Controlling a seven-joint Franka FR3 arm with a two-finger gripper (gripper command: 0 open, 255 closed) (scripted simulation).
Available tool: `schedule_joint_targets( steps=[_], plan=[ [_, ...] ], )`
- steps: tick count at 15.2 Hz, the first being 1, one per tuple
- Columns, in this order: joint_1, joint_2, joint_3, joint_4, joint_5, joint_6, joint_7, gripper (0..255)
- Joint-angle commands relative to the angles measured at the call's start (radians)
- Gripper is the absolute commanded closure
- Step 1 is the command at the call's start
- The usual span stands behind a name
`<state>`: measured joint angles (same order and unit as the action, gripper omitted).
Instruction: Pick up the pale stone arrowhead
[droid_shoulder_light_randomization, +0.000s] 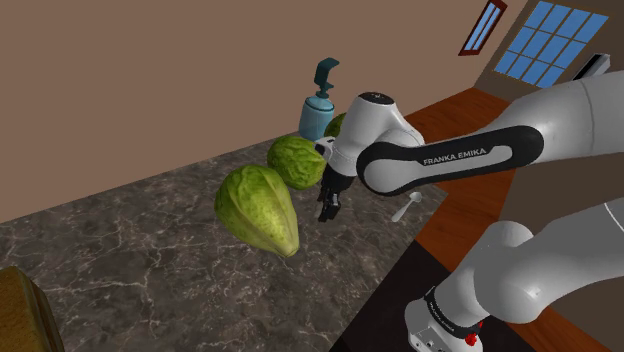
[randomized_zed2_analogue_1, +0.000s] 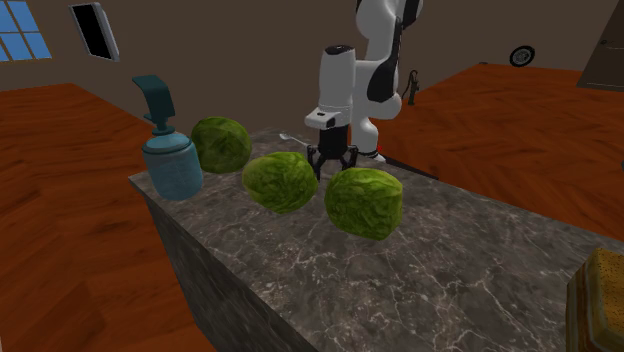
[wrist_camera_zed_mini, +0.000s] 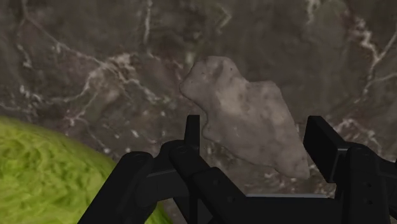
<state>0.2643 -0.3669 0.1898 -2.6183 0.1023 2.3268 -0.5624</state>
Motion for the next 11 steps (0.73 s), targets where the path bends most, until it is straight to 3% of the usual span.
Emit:
schedule_joint_targets(
  steps=[1,11],
  plan=[
    [0.001,-0.016,-0.001,0.014,0.001,-0.03,0.001,255],
    [0.001,-0.084,-0.013,0.1,-0.002,-0.184,0.0,255]
  ],
)
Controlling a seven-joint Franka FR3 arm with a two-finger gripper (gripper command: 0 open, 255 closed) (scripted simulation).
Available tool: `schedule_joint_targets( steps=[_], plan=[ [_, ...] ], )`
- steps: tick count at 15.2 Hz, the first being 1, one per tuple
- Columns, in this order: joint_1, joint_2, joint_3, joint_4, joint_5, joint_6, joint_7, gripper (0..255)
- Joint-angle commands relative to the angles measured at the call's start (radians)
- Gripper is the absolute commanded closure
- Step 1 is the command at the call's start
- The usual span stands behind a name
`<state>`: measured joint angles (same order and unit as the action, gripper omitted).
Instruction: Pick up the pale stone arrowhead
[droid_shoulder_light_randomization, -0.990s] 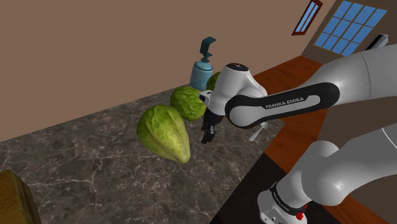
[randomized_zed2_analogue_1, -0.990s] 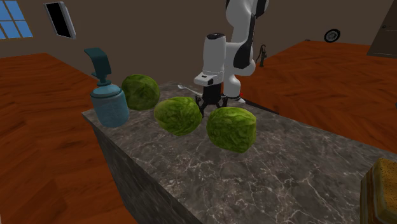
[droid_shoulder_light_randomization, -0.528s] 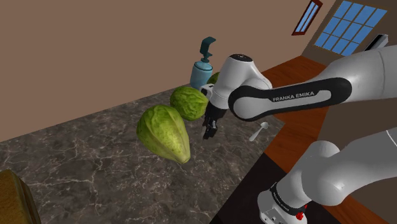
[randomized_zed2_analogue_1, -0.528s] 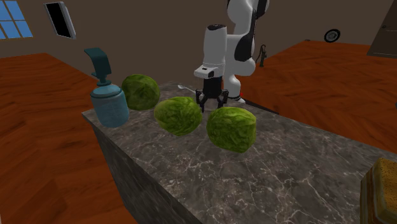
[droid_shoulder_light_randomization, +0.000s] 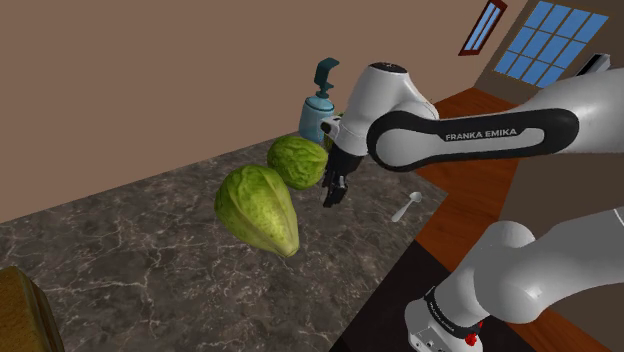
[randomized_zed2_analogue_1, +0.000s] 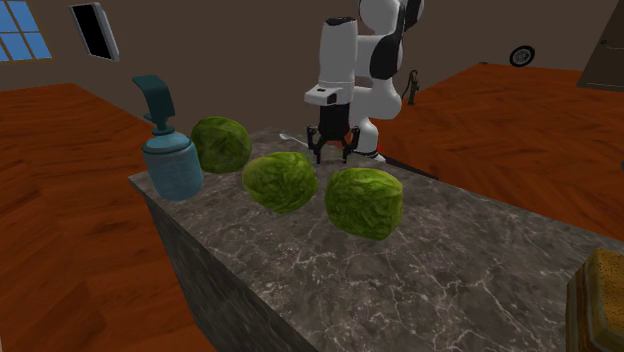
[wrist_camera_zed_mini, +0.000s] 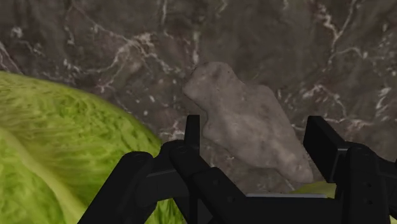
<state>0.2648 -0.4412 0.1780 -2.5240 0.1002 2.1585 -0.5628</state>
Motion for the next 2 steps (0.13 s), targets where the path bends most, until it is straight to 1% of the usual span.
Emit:
schedule_joint_targets(
  steps=[1,2],
  plan=[
    [0.001,-0.011,-0.001,0.007,0.001,-0.018,0.0,255],
    [0.001,-0.01,-0.001,0.007,0.001,-0.018,0.0,255]
  ],
)
